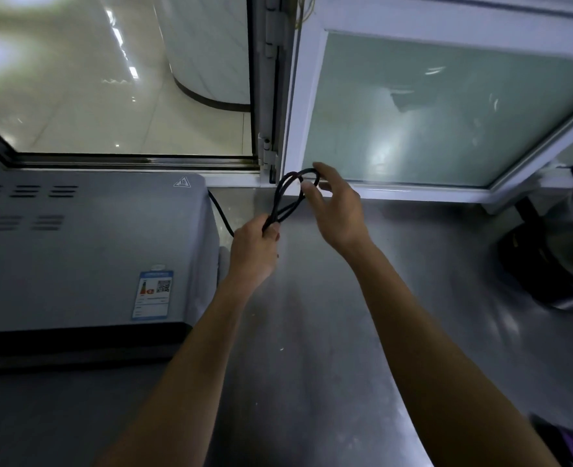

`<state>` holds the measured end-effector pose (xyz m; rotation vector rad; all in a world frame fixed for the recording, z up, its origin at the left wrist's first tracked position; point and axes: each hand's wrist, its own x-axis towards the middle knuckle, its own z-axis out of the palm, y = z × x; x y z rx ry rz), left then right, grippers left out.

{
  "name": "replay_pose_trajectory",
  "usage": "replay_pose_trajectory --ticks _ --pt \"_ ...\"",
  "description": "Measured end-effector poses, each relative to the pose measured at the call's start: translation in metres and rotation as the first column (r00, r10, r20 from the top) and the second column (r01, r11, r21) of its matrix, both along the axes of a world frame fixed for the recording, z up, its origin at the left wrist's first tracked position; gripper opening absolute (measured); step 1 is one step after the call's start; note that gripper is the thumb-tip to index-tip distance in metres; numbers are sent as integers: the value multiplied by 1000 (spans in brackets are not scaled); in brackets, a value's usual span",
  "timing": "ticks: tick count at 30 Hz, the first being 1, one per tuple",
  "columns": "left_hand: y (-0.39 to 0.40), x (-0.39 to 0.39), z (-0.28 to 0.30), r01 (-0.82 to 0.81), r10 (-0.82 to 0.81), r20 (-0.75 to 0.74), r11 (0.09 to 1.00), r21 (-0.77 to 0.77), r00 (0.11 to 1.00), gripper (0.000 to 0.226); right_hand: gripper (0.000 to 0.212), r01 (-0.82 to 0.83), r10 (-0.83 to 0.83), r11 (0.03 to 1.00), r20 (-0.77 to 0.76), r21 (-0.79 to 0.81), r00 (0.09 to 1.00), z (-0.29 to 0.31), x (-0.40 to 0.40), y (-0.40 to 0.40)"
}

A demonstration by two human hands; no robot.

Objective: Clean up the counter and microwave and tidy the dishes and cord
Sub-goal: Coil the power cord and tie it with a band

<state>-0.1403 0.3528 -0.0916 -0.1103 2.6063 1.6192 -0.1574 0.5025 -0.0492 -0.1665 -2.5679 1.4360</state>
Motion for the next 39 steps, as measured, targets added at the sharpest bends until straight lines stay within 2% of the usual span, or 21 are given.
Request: replay_pose_trajectory --ticks 9,14,16,22,28,34,39 --pt "-25 -4 33 -24 22 13 972 235 1000 22 38 -6 5 1000 -77 -7 997 37 8 -24" --pt "-35 -15 47 -9 22 -39 948 318 999 26 39 -4 8 1000 -141 28 990 59 5 -31" --pt "-38 -24 51 8 12 -58 942 337 998 31 38 2 5 999 -176 41 984 70 -3 -30" --pt "-39 -50 75 12 34 -126 937 349 991 25 37 57 -44 997 -262 43 964 105 -44 -28" --pt "-36 -69 89 -9 79 -124 876 481 989 24 36 172 -162 985 -309 3 937 136 -95 -19" --pt "-36 -77 94 28 54 -139 847 530 989 23 24 268 -198 959 -455 94 868 159 -138 -20" --pt "-39 -85 89 41 32 -123 834 550 992 24 22 296 -183 935 -451 194 874 160 -162 -23"
